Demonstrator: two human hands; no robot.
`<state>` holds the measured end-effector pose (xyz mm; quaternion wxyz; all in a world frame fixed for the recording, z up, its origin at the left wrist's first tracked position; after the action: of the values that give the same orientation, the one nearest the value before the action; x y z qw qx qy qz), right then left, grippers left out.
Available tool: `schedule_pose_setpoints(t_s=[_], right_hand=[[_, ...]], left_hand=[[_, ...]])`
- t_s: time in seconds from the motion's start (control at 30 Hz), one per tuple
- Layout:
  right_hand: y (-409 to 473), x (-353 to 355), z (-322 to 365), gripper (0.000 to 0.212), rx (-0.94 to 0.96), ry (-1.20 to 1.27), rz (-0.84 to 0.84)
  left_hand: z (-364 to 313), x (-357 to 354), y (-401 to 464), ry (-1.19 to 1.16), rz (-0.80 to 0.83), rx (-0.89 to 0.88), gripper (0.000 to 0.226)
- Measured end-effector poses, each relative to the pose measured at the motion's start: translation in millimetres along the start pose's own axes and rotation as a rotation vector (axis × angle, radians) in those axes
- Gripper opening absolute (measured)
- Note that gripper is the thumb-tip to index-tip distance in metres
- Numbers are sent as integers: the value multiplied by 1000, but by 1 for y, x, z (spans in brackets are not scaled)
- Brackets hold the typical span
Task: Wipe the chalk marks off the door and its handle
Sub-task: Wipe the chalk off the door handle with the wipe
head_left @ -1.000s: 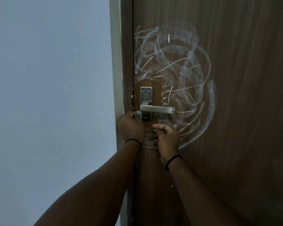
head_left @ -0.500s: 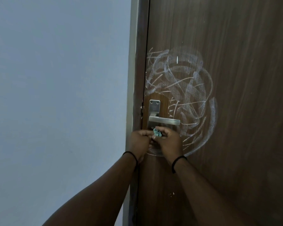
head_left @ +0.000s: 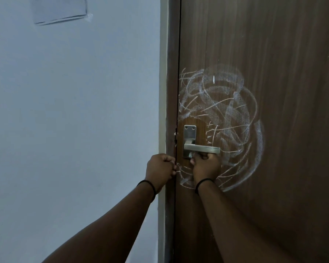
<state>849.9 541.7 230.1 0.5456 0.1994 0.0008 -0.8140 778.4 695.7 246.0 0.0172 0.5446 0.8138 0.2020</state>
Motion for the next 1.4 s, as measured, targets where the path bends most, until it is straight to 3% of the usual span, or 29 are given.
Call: schedule_pose_setpoints(t_s=[0.13,0.3,0.37,0.57,0.73,0.87,1.0,1.17,1.23,1.4], right_hand=[[5,10,3,12,-63,60,-11],[7,12,10,10,61,-331,28],[12,14,13,10,62,-352,53],[14,14,7,9,38,-114,40],[12,15,3,13,77,-252,44],[15,15,8,8,33,-162,71],[15,18,13,23,52,-223,61],[4,29,9,14,-33,-182,145],[-3,40,16,14,27,-235,119],[-12,76,58,10,380,-227,-71]], left_hand=[[-17,-7,-2,206,-63,-174,26],[-49,-33,-9,443,-177,-509,38],[-57,-42,-7,504,-188,-566,41],[-51,-52,-14,603,-191,-582,42],[-59,-50,-13,687,-177,-607,44],[-67,-53,-4,708,-170,-571,35],[-66,-50,1,699,-210,-535,31],[-68,-47,1,749,-186,-542,33],[-68,-45,0,750,-169,-549,32],[-71,-44,0,810,-97,-573,30]])
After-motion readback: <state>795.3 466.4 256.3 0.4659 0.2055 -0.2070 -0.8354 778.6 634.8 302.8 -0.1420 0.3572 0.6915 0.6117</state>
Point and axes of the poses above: each hand's wrist, its own y-axis towards the middle knuckle, its own x-axis out of the back of the hand, z = x × y, the point moved 5 cm from there along y, towards the middle knuckle, and after that the axes turned 4 degrees about -x, right-handed, at the moved point
